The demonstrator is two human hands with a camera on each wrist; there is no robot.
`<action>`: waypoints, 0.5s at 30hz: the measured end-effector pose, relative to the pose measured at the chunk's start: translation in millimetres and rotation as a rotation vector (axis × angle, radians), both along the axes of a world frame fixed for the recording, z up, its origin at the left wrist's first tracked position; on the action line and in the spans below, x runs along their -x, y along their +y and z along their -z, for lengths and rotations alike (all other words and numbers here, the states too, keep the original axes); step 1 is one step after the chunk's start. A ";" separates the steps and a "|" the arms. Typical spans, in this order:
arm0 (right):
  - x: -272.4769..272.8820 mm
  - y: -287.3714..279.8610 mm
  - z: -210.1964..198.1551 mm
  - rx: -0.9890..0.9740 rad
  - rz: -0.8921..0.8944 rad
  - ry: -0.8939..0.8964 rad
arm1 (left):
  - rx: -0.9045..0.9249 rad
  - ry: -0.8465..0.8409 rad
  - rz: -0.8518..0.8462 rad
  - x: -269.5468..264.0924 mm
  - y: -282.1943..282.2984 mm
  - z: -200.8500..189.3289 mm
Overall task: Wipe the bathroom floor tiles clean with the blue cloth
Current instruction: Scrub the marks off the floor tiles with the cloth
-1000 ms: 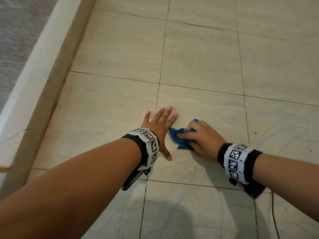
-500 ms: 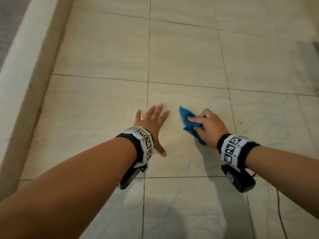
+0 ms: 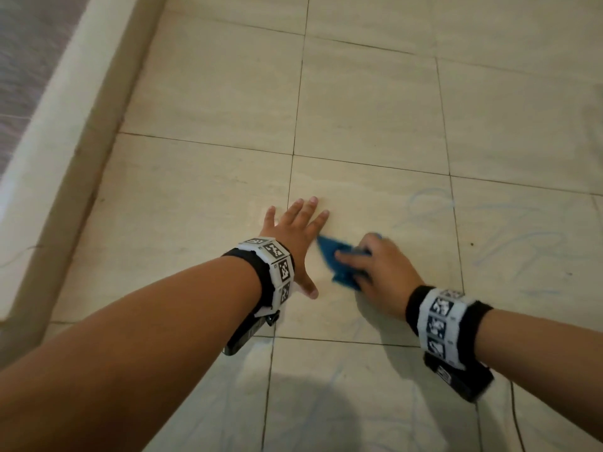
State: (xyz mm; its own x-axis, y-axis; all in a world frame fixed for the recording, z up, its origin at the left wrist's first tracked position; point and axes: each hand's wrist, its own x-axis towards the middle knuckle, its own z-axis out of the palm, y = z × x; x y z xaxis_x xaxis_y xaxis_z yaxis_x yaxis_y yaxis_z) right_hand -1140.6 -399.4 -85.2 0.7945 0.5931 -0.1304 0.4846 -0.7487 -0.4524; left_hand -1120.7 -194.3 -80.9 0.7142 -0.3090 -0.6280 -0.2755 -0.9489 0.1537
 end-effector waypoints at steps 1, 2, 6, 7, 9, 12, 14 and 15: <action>12.4 -1.0 -0.8 -0.002 -0.132 0.010 | 0.007 -0.003 -0.001 0.8 0.6 -0.9; 18.4 -3.6 -2.2 0.017 -0.236 0.025 | 0.017 -0.008 0.000 2.6 2.0 -1.2; -1.6 -12.9 -1.3 0.026 -0.137 0.070 | 0.053 -0.038 0.070 23.4 5.9 1.4; -6.5 -12.7 1.3 0.016 -0.028 0.051 | 0.032 -0.031 0.104 28.1 6.1 1.7; 0.1 -6.2 2.5 0.003 0.061 0.024 | -0.017 -0.008 0.146 30.6 5.2 0.7; 38.9 -1.4 -3.8 -0.002 -0.268 0.027 | -0.024 0.010 0.136 26.5 5.8 -1.3; 48.4 -8.7 -5.3 0.041 -0.444 0.032 | -0.025 0.019 0.122 27.2 8.4 -2.3; 44.5 -11.4 -6.4 0.049 -0.459 0.050 | -0.025 0.026 0.112 28.8 9.5 -2.1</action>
State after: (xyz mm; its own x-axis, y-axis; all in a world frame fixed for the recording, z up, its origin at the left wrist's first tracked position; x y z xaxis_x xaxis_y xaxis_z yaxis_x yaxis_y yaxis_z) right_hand -1185.1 -410.7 -78.8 0.4431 0.8742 -0.1989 0.7494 -0.4829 -0.4529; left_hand -1149.5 -184.8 -78.8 0.6598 -0.3700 -0.6541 -0.3759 -0.9162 0.1390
